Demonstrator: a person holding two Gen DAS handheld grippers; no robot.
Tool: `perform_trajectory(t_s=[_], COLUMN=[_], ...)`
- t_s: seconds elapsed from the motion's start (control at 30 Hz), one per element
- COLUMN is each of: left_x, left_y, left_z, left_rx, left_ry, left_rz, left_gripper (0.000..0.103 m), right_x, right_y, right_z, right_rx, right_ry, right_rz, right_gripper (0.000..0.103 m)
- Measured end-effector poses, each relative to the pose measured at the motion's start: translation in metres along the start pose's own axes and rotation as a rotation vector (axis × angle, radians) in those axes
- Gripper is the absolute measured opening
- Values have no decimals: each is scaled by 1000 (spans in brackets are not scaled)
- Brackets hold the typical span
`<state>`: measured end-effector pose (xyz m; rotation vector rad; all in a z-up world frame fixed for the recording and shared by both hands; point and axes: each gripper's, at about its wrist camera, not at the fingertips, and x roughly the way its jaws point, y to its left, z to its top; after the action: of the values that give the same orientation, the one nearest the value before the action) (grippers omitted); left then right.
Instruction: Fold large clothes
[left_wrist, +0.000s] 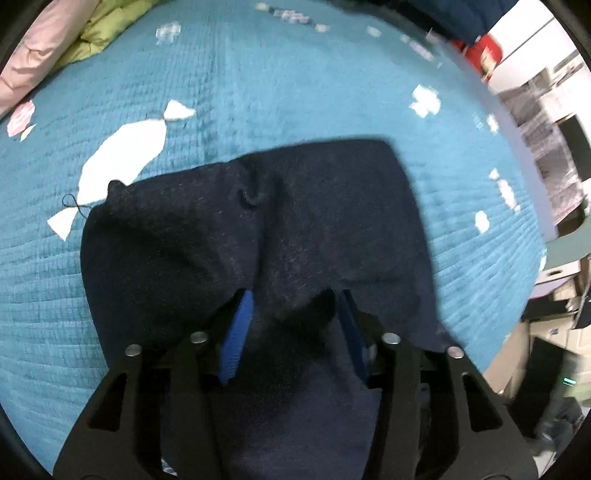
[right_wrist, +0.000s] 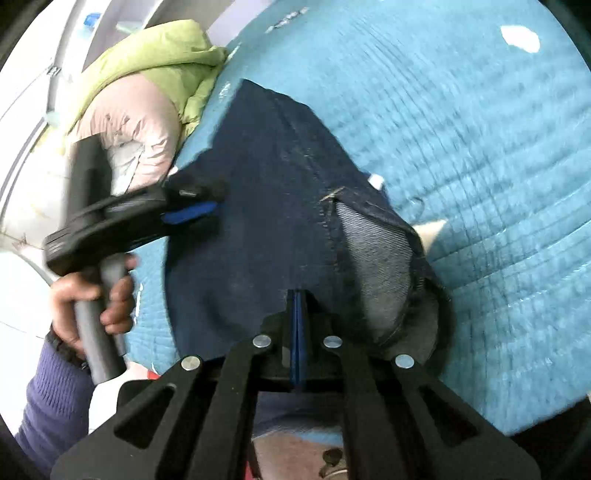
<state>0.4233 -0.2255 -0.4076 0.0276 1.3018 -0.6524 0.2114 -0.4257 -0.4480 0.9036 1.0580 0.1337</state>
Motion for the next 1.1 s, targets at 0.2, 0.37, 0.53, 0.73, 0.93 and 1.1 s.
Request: perform_trajectory(t_s=[0.2,0.37,0.53,0.73,0.93,1.1], left_x=[-63,-82,-62,-37,-22,-16], left_y=[4,46,63,63,57,64], left_z=[-32,-78,-105,-110,-110,-118], left_rx=[19,-169,-237,-275,-263,-325], left_ry=[-163,-165,-113,-50,-9,9], left_rz=[-48,-41,-26,-74,-60,-110], left_gripper=[73,77,77,83,87,88], right_x=[-20,-61,-72,-45,-29,-30], right_y=[-8,-17,-36,-57,-59,-62], right_z=[-1,8,21,12,13,18], right_rx=[85,116,121,199,218,279], right_ry=[-6,-70,-116,1,3,-51], right_rz=[44,3,-47,87,191,217], right_gripper=[32,61,65,66,67,67])
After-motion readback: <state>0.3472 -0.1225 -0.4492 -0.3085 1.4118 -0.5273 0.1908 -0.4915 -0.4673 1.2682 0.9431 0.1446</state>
